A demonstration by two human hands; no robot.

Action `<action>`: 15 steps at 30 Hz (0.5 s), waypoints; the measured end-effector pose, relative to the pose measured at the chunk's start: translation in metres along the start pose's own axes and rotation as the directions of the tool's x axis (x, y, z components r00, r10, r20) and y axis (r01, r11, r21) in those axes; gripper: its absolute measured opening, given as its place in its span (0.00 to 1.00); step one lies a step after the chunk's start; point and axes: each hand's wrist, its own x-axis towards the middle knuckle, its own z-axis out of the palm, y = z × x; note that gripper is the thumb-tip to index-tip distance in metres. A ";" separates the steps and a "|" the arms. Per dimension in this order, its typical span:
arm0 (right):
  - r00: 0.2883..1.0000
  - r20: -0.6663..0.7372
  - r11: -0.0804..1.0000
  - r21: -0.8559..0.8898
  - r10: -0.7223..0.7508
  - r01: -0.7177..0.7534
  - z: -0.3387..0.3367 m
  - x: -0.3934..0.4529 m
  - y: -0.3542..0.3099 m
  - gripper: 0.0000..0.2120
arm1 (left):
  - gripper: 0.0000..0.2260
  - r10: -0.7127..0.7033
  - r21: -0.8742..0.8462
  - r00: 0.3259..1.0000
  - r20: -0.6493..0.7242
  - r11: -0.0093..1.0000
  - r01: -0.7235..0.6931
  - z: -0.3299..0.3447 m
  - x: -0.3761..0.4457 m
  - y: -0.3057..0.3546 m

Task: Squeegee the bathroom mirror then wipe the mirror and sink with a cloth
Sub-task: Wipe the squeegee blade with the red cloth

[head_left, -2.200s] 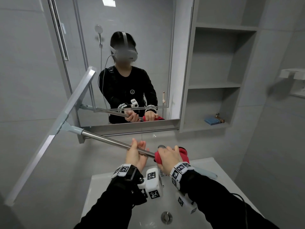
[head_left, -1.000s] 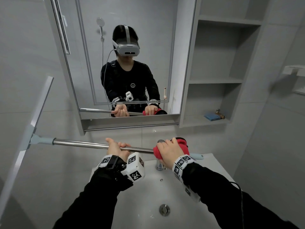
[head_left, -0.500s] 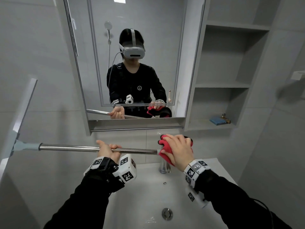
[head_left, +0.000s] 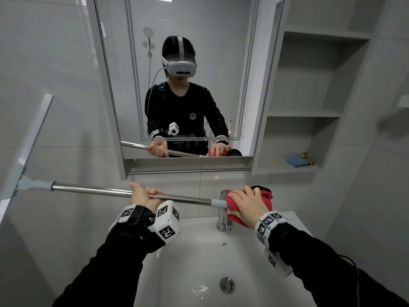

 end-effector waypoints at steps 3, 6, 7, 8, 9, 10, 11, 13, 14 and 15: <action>0.984 0.129 0.927 0.338 0.125 -0.162 0.010 0.002 0.005 0.19 | 0.21 0.096 0.021 0.995 0.024 0.995 -0.097 0.006 0.000 0.005; 0.908 0.129 0.567 0.744 0.398 -0.354 0.012 -0.002 0.010 0.08 | 0.20 0.185 0.074 0.982 0.027 0.980 -0.187 0.007 -0.001 0.008; 0.853 0.184 0.397 0.823 0.489 -0.405 0.013 -0.002 0.010 0.06 | 0.20 0.204 0.089 0.979 0.027 0.975 -0.206 0.007 0.000 0.009; 0.775 0.267 0.226 0.857 0.573 -0.463 0.014 0.000 0.012 0.05 | 0.20 0.217 0.100 0.976 0.027 0.971 -0.219 0.007 0.000 0.009; 0.674 0.362 0.063 0.853 0.644 -0.518 0.015 0.000 0.016 0.05 | 0.20 0.224 0.108 0.974 0.027 0.968 -0.226 0.007 0.000 0.008; 0.569 0.453 -0.100 0.833 0.687 -0.544 0.016 -0.003 0.021 0.08 | 0.20 0.226 0.112 0.974 0.028 0.967 -0.228 0.007 0.000 0.007; 0.468 0.553 -0.286 0.801 0.689 -0.525 0.020 -0.008 0.025 0.12 | 0.21 0.221 0.115 0.975 0.035 0.968 -0.224 0.007 0.000 0.005; 0.400 0.728 -0.659 0.680 0.557 -0.321 0.026 -0.015 0.030 0.17 | 0.22 0.211 0.121 0.976 0.056 0.969 -0.217 0.007 -0.001 -0.001; 0.374 0.740 -0.717 0.658 0.559 -0.231 0.024 -0.016 0.024 0.18 | 0.22 0.209 0.129 0.976 0.069 0.968 -0.216 0.007 -0.001 -0.006; 0.291 0.652 -0.654 0.749 0.700 -0.106 0.028 -0.014 0.014 0.17 | 0.22 0.204 0.140 0.976 0.080 0.967 -0.214 0.008 -0.002 -0.010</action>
